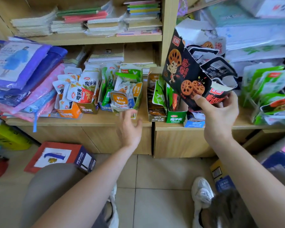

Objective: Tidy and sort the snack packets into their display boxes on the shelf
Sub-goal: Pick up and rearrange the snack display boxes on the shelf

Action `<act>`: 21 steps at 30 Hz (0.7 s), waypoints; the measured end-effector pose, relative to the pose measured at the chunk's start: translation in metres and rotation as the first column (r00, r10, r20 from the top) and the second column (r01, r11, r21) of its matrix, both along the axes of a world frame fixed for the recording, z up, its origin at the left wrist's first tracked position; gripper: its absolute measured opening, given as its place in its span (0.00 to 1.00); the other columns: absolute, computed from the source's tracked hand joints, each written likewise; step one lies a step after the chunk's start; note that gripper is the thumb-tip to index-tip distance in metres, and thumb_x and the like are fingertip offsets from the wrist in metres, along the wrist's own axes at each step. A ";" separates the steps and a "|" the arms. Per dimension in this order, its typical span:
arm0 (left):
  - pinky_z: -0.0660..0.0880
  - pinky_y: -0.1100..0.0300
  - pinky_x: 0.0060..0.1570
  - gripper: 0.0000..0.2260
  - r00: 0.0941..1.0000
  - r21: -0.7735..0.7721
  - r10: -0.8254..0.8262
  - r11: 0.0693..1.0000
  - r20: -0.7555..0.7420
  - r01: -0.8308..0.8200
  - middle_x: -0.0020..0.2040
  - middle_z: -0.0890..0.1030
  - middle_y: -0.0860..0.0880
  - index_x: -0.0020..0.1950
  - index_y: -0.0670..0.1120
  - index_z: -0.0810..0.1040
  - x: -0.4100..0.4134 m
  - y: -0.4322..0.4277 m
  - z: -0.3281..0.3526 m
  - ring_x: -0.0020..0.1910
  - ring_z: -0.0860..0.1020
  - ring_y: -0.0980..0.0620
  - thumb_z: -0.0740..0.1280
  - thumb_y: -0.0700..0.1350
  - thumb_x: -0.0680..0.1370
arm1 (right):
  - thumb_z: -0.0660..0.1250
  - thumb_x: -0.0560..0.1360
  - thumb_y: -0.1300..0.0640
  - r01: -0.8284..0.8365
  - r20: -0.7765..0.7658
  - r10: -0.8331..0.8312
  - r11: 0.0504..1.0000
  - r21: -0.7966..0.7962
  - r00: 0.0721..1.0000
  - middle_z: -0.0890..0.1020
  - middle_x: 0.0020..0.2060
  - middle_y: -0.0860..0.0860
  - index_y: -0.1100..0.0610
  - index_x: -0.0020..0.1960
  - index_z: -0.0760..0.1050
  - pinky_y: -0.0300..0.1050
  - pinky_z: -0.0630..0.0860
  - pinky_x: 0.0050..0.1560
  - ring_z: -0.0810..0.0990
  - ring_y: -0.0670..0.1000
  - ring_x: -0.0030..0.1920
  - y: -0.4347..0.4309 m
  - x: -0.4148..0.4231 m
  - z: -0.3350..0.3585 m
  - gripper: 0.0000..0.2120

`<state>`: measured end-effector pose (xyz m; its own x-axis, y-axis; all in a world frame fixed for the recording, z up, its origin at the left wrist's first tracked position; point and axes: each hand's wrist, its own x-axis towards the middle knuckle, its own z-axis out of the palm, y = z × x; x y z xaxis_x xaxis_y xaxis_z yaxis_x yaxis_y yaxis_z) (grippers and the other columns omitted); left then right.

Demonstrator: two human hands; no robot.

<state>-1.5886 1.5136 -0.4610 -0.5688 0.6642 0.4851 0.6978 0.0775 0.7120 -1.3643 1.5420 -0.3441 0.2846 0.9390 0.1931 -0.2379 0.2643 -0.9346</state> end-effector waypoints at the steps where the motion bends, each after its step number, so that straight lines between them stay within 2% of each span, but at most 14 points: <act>1: 0.76 0.52 0.53 0.17 0.987 -0.011 -0.124 0.992 -0.098 0.124 0.56 0.77 0.49 0.60 0.50 0.79 0.010 0.001 -0.004 0.55 0.76 0.48 0.75 0.43 0.72 | 0.80 0.64 0.63 0.009 0.003 -0.009 1.000 -0.004 1.000 0.83 0.52 0.54 0.60 0.60 0.72 0.42 0.80 0.51 0.84 0.49 0.52 0.000 0.006 -0.001 0.28; 4: 0.70 0.54 0.62 0.21 0.894 -0.116 -0.344 0.939 -0.287 0.324 0.65 0.75 0.50 0.67 0.51 0.79 0.028 0.012 -0.016 0.61 0.71 0.46 0.75 0.46 0.74 | 0.80 0.65 0.64 0.052 0.018 -0.052 0.999 -0.015 0.998 0.83 0.52 0.55 0.65 0.62 0.71 0.41 0.80 0.50 0.84 0.49 0.51 0.001 0.025 -0.005 0.30; 7: 0.72 0.53 0.59 0.24 0.844 -0.223 -0.409 0.910 -0.347 0.349 0.66 0.76 0.53 0.71 0.52 0.76 0.034 0.015 -0.022 0.60 0.70 0.46 0.74 0.48 0.75 | 0.81 0.65 0.61 0.095 0.035 -0.095 0.995 -0.022 0.995 0.83 0.53 0.56 0.63 0.61 0.72 0.43 0.80 0.50 0.84 0.51 0.52 0.003 0.043 -0.005 0.29; 9: 0.74 0.52 0.56 0.21 0.840 -0.244 -0.388 0.918 -0.379 0.314 0.63 0.77 0.54 0.69 0.53 0.77 0.031 0.017 -0.020 0.59 0.71 0.46 0.73 0.47 0.76 | 0.82 0.64 0.58 0.127 0.044 -0.125 0.991 -0.044 0.991 0.83 0.53 0.55 0.59 0.60 0.72 0.48 0.82 0.50 0.84 0.51 0.52 0.005 0.057 -0.005 0.29; 11: 0.75 0.49 0.54 0.17 0.874 -0.211 -0.320 0.943 -0.365 0.258 0.58 0.79 0.52 0.63 0.51 0.79 0.029 0.020 -0.018 0.57 0.72 0.46 0.73 0.45 0.75 | 0.82 0.62 0.54 0.165 0.050 -0.162 0.984 -0.059 0.985 0.83 0.54 0.55 0.57 0.61 0.72 0.53 0.82 0.52 0.84 0.53 0.53 0.006 0.070 -0.005 0.32; 14: 0.75 0.46 0.54 0.14 0.923 -0.175 -0.202 0.973 -0.328 0.151 0.55 0.81 0.49 0.57 0.49 0.80 0.034 0.020 -0.016 0.55 0.73 0.44 0.73 0.44 0.72 | 0.82 0.63 0.56 0.218 0.034 -0.217 0.974 -0.055 0.976 0.84 0.54 0.54 0.60 0.64 0.72 0.53 0.82 0.54 0.85 0.52 0.53 0.006 0.088 -0.005 0.33; 17: 0.72 0.47 0.55 0.15 0.908 -0.144 -0.108 0.988 -0.404 0.053 0.56 0.78 0.48 0.58 0.49 0.78 0.052 0.014 -0.012 0.57 0.72 0.42 0.72 0.47 0.72 | 0.81 0.64 0.60 0.267 0.025 -0.266 0.962 -0.054 0.964 0.84 0.53 0.53 0.62 0.63 0.72 0.52 0.82 0.55 0.85 0.50 0.52 0.006 0.105 -0.008 0.31; 19: 0.72 0.48 0.55 0.15 0.895 -0.083 -0.148 0.989 -0.420 0.125 0.56 0.76 0.48 0.57 0.49 0.78 0.070 0.012 -0.009 0.56 0.72 0.42 0.72 0.46 0.71 | 0.81 0.64 0.60 0.292 0.030 -0.291 0.955 -0.052 0.956 0.84 0.53 0.53 0.61 0.63 0.72 0.50 0.82 0.55 0.85 0.49 0.52 0.005 0.115 -0.010 0.31; 21: 0.74 0.49 0.55 0.17 0.869 -0.066 -0.287 0.956 -0.404 0.285 0.56 0.76 0.48 0.59 0.47 0.79 0.088 0.013 -0.010 0.55 0.73 0.44 0.73 0.43 0.71 | 0.81 0.64 0.61 0.315 0.046 -0.313 0.948 -0.051 0.949 0.83 0.53 0.52 0.61 0.63 0.72 0.49 0.82 0.55 0.84 0.48 0.52 0.003 0.123 -0.013 0.31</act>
<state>-1.5003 1.5270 -0.4708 -0.1081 0.7704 0.6284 0.9170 -0.1668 0.3623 -1.2412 1.5446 -0.3569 0.5603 0.8131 0.1577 -0.1168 0.2660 -0.9569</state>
